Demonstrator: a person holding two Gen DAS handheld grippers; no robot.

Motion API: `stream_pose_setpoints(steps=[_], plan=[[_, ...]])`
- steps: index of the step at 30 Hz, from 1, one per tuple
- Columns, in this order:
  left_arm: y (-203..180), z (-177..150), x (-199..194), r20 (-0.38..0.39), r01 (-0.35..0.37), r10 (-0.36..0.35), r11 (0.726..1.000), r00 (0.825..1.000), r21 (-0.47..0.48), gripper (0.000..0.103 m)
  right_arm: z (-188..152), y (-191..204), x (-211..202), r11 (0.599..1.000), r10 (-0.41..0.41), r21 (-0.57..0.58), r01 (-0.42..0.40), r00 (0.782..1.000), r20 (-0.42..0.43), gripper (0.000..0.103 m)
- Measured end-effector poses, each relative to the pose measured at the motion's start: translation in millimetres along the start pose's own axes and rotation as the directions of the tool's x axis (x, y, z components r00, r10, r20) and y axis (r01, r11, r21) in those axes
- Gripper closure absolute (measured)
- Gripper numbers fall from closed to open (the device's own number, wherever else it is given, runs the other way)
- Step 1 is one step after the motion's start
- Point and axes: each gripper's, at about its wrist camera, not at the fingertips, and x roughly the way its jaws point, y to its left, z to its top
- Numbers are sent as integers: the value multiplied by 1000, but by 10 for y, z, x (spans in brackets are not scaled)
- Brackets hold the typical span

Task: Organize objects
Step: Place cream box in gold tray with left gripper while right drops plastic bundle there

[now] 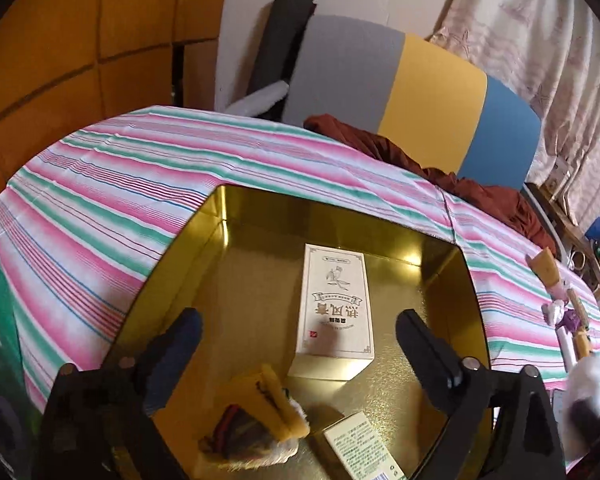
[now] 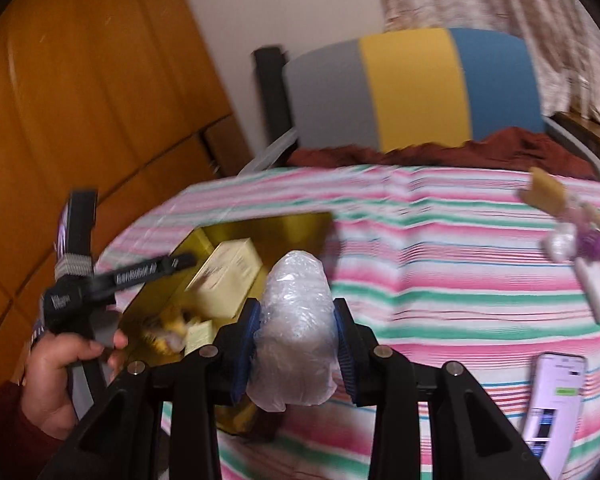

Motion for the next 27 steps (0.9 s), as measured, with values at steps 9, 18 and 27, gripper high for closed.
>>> stream_pose_setpoints(steps=[9,18,27], plan=[[211,-5,-213,13,-6,7,997,1000,-76,0,-93,503,617,992,10,-125,-26,992,-129,67],[367,-33,-329,34,-22,25,995,999,-100,0,-200,526,863,992,-63,-122,40,979,-191,54],[333,-80,-351,31,-15,18,994,999,-106,0,-75,334,652,999,-35,-4,35,990,-139,53]])
